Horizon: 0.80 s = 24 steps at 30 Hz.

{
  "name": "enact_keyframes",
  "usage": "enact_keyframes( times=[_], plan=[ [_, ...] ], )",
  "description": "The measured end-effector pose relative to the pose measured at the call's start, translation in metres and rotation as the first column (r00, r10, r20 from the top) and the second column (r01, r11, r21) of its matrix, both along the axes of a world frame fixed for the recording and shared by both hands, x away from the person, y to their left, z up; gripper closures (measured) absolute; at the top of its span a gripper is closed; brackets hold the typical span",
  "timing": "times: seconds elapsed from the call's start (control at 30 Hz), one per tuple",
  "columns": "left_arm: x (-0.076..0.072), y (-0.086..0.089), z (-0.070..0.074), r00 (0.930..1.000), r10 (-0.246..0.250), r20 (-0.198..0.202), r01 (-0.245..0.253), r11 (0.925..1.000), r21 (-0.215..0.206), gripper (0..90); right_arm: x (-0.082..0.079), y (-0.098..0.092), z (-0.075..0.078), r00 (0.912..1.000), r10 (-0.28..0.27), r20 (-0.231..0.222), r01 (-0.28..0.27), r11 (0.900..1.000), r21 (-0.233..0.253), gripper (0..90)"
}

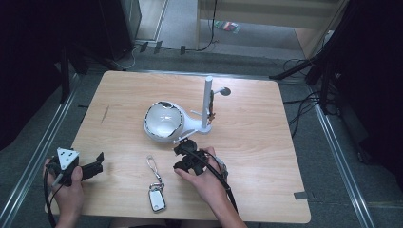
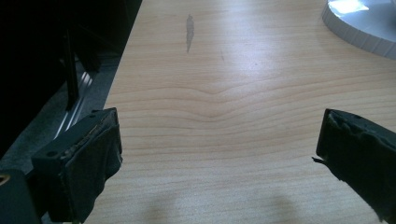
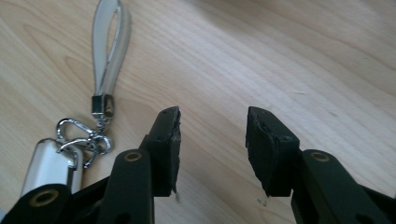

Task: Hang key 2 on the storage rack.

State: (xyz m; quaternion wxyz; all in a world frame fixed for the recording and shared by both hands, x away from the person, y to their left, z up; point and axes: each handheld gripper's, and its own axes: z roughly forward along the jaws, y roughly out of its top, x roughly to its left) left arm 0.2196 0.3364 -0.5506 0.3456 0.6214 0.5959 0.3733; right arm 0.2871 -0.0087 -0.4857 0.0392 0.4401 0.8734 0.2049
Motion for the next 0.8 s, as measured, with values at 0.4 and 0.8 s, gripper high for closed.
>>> enact_keyframes(
  times=[0.4,0.8],
  plan=[
    [-0.007,0.003,0.000,0.9977,-0.004,0.067,0.006,0.9995,-0.031,0.3,-0.008,0.030,-0.007,0.9960,0.079,-0.041,-0.080,0.997,-0.018,55.9],
    [-0.011,0.005,0.000,0.9946,0.008,0.104,-0.001,0.9982,-0.060,0.3,-0.011,0.050,-0.011,0.9867,0.136,-0.088,-0.139,0.990,-0.020,58.9]
  ],
)
